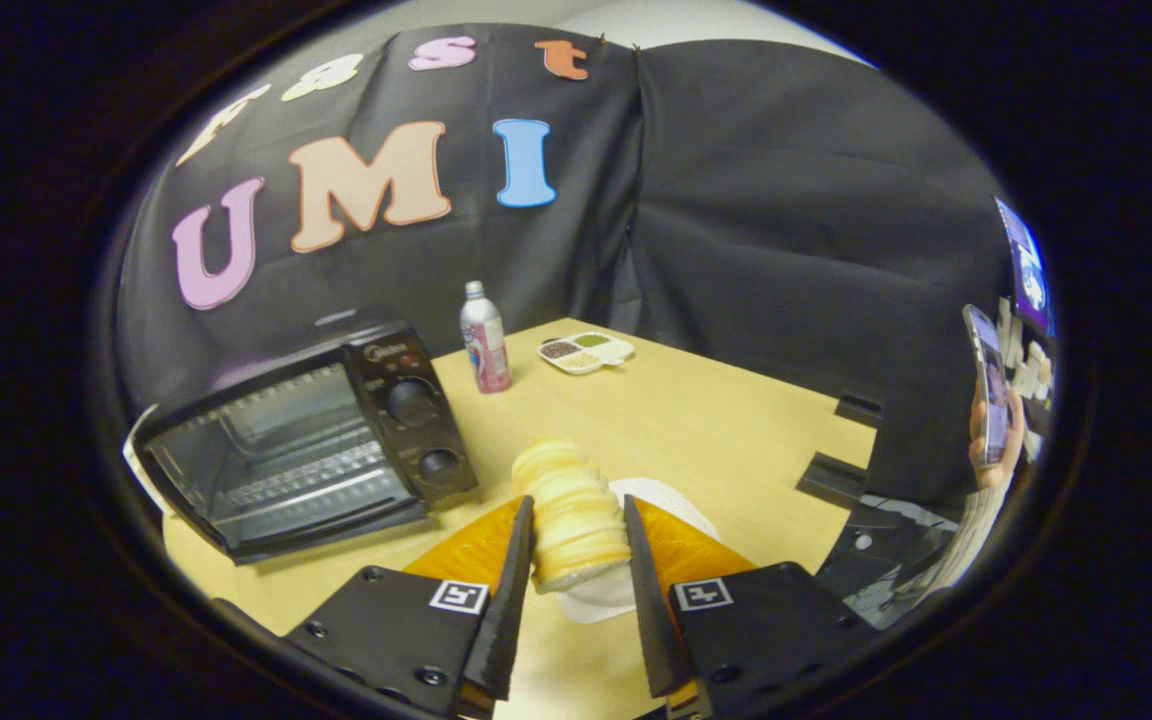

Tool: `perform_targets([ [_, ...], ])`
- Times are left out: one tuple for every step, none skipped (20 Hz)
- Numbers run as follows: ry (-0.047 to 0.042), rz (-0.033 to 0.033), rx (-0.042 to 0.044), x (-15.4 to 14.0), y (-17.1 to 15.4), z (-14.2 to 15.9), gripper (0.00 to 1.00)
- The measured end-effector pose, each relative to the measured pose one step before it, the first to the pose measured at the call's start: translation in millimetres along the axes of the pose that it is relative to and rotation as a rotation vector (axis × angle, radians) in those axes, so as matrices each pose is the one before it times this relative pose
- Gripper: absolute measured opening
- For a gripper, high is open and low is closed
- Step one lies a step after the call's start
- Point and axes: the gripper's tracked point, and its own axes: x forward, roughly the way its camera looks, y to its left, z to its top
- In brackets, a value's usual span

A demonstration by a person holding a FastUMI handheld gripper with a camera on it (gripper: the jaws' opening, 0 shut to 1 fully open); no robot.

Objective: Open the toaster oven, put the food inside, and close the toaster oven door.

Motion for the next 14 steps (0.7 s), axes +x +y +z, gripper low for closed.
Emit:
perform_targets([
  [0.00013,0.03129,0.03082,-5.03,16.24,-1.29,0.53],
  [0.00126,0.03249,0.03271,-4.69,15.76,-2.94,0.53],
  [-0.00057,0.03238,0.03488,-3.06,16.77,-2.80,0.53],
  [-0.00281,0.03690,0.03486,-0.74,16.27,-2.62,0.53],
  [-0.00343,0.03539,0.03427,-0.16,17.18,-2.48,0.53],
  [-0.00362,0.02965,0.03463,-0.35,14.30,-3.65,0.53],
  [-0.00201,0.02330,0.03443,1.74,14.40,-3.00,0.53],
  [0.00153,0.02703,0.02637,2.87,14.34,-4.09,0.53],
  [0.00871,0.02136,0.02105,4.29,13.72,-4.87,0.53],
  [0.01008,0.01917,0.01061,4.85,11.30,-5.57,0.53],
  [0.00945,0.01012,0.00362,7.40,9.50,-5.54,0.53],
  [0.00820,0.00259,0.00354,4.74,5.86,-5.57,0.53],
  [0.00016,-0.00687,0.00608,6.57,4.04,-3.94,0.53],
  [-0.00608,-0.00882,0.01065,5.39,1.43,-2.88,0.53],
])
